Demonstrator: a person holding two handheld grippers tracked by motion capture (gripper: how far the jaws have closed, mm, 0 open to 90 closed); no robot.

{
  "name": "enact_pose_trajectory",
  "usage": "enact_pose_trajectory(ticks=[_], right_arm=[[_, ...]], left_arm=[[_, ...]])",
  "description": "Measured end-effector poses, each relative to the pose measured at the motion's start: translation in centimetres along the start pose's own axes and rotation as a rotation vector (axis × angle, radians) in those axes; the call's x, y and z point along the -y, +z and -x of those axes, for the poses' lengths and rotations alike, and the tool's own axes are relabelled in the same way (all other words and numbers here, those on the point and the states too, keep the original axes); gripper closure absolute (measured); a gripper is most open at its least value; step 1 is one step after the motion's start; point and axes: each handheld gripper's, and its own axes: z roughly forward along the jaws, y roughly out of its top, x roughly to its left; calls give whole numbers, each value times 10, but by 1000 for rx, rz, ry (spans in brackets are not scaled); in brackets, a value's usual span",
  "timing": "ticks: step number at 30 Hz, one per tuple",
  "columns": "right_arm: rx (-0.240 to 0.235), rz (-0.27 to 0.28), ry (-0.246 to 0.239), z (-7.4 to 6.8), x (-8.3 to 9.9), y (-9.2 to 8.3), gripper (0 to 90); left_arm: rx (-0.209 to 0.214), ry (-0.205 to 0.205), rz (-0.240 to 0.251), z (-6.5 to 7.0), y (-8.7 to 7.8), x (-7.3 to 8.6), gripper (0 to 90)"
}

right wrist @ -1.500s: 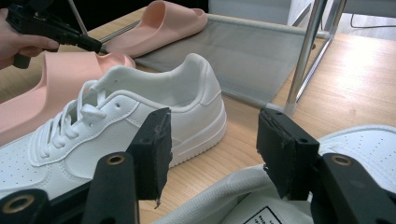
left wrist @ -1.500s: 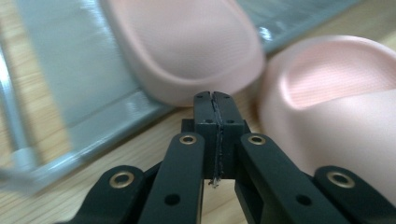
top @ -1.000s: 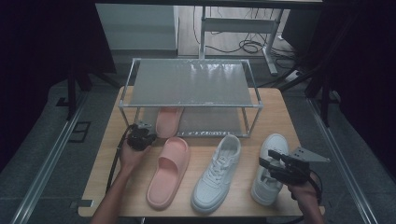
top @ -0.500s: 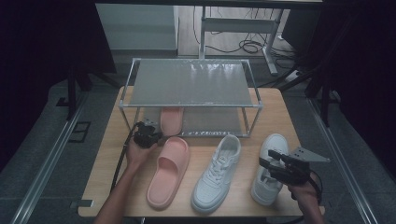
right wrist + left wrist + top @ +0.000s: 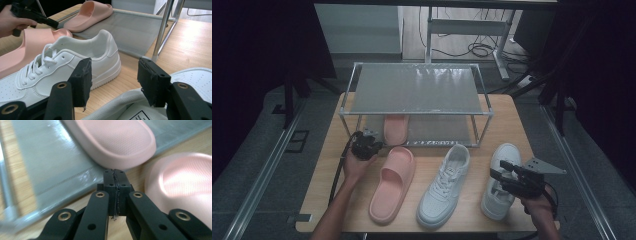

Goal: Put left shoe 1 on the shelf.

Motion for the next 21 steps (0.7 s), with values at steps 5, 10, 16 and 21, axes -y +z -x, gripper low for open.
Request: enact_pose_trajectory(ticks=[5,10,16,21], right_arm=[[-1,6,1,0,-1,-1,454],[-3,4,3,-1,-1,0,454],[-5,-3,3,-2,1,2,454],[-8,-4,-1,-3,0,2,454]], left_arm=[[-6,-41,1,-4,-15,12,896],[14,-53,25,0,-36,27,898],[41,-42,68,15,-59,37,899],[90,-61,111,25,-78,47,900]])
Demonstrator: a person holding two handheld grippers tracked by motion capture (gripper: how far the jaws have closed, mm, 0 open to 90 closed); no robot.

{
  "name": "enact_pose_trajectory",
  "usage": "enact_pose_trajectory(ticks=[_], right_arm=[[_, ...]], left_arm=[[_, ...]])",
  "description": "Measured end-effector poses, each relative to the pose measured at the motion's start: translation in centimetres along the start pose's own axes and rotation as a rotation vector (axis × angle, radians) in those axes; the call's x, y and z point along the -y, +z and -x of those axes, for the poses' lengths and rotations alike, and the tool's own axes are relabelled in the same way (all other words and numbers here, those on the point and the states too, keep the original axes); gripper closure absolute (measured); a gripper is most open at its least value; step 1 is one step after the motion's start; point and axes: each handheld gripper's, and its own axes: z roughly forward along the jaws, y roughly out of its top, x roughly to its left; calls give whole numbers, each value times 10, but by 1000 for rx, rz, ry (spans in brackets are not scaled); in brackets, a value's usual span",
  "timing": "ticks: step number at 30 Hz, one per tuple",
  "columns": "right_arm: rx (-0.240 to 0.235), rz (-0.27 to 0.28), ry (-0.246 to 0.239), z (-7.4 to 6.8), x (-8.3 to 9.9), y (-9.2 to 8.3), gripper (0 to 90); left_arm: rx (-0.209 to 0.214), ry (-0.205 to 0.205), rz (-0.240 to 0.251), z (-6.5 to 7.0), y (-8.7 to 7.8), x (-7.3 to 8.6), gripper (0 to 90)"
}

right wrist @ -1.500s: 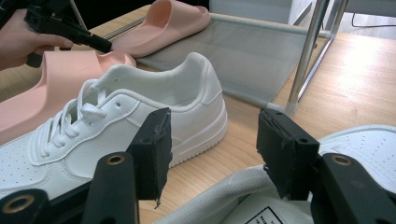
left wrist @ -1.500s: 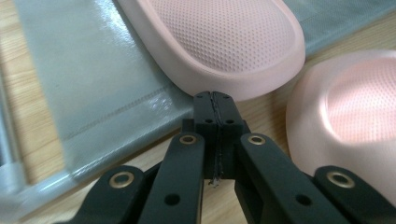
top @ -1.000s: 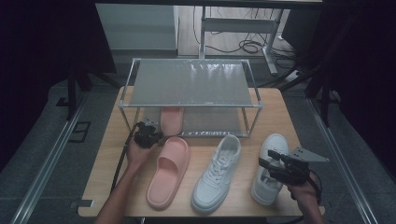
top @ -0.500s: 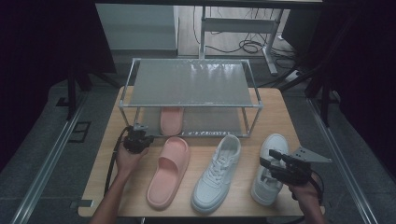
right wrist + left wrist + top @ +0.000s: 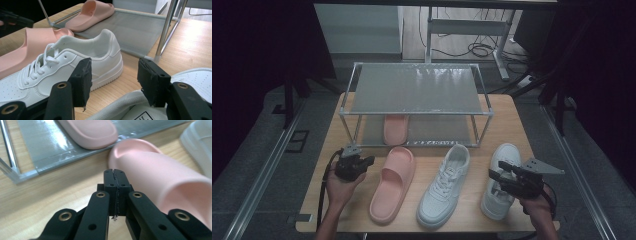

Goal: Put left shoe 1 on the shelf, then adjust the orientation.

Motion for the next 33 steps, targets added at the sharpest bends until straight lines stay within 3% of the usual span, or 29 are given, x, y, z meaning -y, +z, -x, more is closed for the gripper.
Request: enact_pose_trajectory(ticks=[3,7,13,20,29,33], right_arm=[[-2,-2,1,0,1,2,454],[-4,-5,0,0,1,3,454],[2,0,5,2,1,1,454],[3,2,1,1,1,0,454],[-10,-14,-6,-1,1,5,454],[-11,-19,-5,-1,3,7,454]], left_arm=[[20,14,2,8,-11,4,900],[42,2,8,12,-21,12,900],[59,2,1,16,-27,19,899],[69,45,-11,33,-28,22,900],[145,76,-31,58,-17,24,900],[162,83,-41,62,-10,23,900]])
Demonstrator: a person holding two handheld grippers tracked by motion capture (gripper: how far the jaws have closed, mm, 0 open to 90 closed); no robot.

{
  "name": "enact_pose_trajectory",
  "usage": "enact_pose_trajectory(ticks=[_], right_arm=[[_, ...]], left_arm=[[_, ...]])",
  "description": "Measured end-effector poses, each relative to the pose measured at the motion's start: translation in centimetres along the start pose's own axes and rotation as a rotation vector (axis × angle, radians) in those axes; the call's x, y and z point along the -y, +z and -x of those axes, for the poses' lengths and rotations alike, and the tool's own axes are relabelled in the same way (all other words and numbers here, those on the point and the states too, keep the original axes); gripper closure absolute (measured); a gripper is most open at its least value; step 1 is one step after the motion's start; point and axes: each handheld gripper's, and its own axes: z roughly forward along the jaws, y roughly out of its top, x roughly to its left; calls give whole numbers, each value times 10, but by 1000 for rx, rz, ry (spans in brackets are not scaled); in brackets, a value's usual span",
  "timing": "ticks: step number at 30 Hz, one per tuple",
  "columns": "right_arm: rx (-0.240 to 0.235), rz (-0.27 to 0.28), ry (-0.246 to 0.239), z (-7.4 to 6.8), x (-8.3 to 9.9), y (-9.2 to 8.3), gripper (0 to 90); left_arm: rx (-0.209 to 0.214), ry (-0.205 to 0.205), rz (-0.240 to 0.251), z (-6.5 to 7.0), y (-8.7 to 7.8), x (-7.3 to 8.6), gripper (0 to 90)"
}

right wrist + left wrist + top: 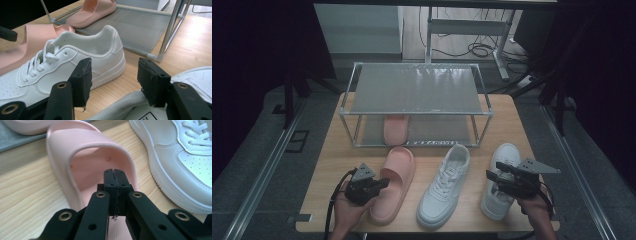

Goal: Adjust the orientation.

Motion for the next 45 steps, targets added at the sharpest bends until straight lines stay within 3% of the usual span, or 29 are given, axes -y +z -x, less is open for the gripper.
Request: enact_pose_trajectory(ticks=[11,23,25,34,39,45], right_arm=[[1,4,-3,0,0,-1,454],[2,1,-10,0,0,-1,454],[3,0,-12,0,0,-2,454],[4,2,-10,1,0,-3,454],[3,1,-11,1,0,-2,454],[5,3,-8,2,0,-2,454]], left_arm=[[-13,-29,-32,-8,10,5,900],[-26,-70,-24,-26,16,2,900],[-16,-75,-27,-27,16,2,900],[-47,-105,-29,-44,12,0,898],[-59,-114,-27,-48,11,1,890],[-44,-116,-21,-49,6,1,871]])
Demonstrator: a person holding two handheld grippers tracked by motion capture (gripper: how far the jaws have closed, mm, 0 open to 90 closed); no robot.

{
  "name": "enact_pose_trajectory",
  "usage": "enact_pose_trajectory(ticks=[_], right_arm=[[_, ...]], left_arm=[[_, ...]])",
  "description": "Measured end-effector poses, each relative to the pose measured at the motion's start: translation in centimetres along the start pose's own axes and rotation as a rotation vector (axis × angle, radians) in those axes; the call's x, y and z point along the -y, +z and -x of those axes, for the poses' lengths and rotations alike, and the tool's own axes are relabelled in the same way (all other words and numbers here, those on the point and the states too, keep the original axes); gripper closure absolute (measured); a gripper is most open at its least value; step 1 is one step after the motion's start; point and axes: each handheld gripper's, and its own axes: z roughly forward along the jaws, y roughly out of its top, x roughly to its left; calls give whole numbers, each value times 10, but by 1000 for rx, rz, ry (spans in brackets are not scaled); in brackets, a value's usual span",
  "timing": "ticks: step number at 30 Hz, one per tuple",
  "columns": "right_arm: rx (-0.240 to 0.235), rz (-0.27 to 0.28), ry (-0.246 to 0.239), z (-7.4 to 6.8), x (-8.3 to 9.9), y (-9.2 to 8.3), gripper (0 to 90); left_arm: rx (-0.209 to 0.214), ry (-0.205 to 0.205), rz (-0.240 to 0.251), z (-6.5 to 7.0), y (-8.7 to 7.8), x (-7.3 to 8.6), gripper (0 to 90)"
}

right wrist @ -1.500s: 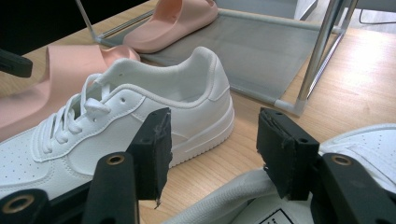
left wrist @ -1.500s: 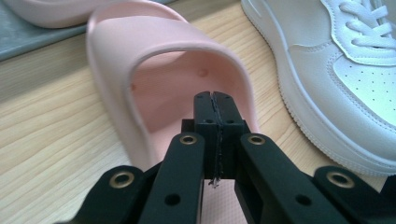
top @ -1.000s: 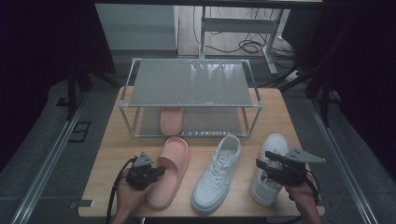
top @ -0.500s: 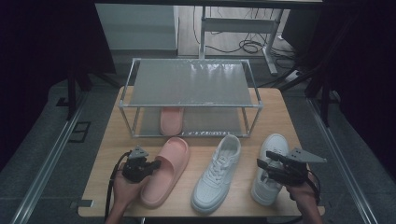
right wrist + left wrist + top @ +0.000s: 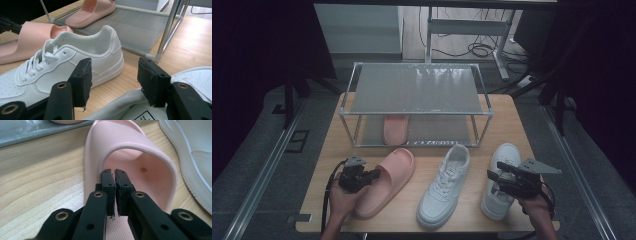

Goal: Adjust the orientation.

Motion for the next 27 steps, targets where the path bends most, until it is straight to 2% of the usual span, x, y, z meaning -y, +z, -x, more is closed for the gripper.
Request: enact_pose_trajectory(ticks=[5,9,13,19,27], right_arm=[[2,10,3,0,-1,-3,454],[7,13,5,1,-1,-4,454],[9,16,7,2,-1,-5,454],[11,20,5,2,-2,-6,454],[7,21,2,1,-3,-6,454]], left_arm=[[25,24,31,7,-17,1,796],[74,22,51,16,-27,6,732],[87,31,21,26,-23,12,694],[96,56,-7,37,-13,10,653],[85,69,-32,43,-5,11,631]])
